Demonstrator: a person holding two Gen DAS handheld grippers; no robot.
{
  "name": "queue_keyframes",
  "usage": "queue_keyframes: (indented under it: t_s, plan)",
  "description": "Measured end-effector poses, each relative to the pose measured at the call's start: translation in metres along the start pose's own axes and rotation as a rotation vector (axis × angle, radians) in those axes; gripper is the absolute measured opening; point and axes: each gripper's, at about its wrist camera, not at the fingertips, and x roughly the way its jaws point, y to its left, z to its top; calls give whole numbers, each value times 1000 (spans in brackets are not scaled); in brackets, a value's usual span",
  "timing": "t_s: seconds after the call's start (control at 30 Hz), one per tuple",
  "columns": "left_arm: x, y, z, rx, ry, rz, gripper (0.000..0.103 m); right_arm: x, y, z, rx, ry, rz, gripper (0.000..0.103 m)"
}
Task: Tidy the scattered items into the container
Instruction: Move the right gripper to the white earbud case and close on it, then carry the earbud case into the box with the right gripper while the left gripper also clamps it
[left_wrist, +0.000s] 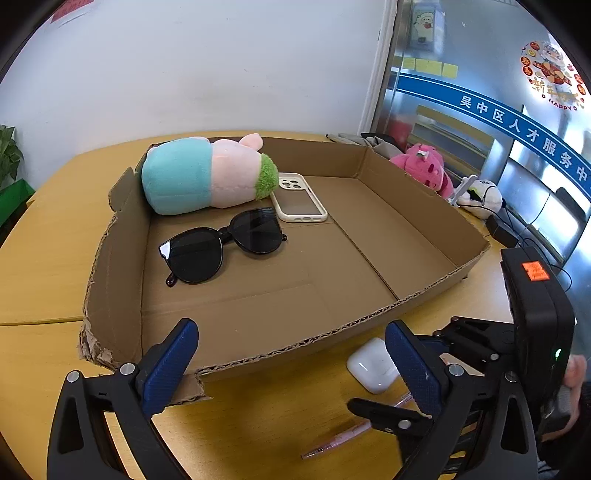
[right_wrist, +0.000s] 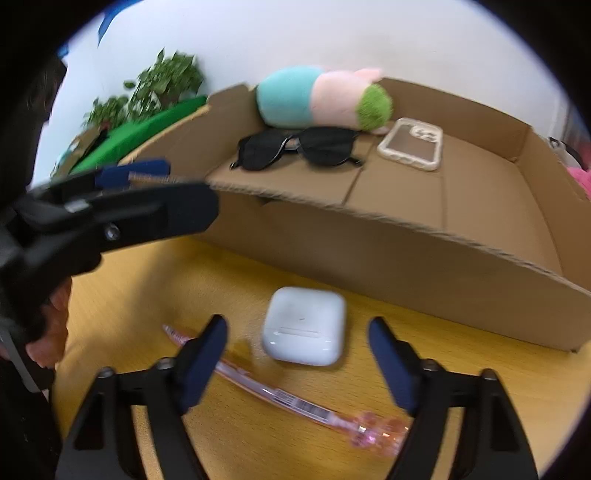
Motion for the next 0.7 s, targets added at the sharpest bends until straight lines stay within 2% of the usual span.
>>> queue_keyframes:
  t_s: [0.07, 0.27, 0.4, 0.47, 0.57, 0.63, 0.7]
  plan:
    - [-4, -3, 0, 15, -7, -32, 100, -2, 4, -2, -37, -3, -45, 43]
    - [-9, -21, -3, 108, 1, -167, 100, -15, -8, -14, -12, -14, -26, 43]
    - [-15, -36, -5, 165, -3, -259, 100, -35, -15, -20, 1, -58, -13, 43]
    - [-26, -43, -5, 206, -41, -302, 100, -44, -17, -20, -6, -73, -8, 43]
    - [-54, -48, -5, 257, -154, -383, 102, -53, -23, -19, -6, -85, -23, 43]
    - [-69, -43, -3, 252, -222, -407, 102, -56, -30, -18, 7, -87, -19, 43]
    - [-81, -34, -1, 212, -256, -494, 102, -59, -34, -17, 14, -92, -13, 43]
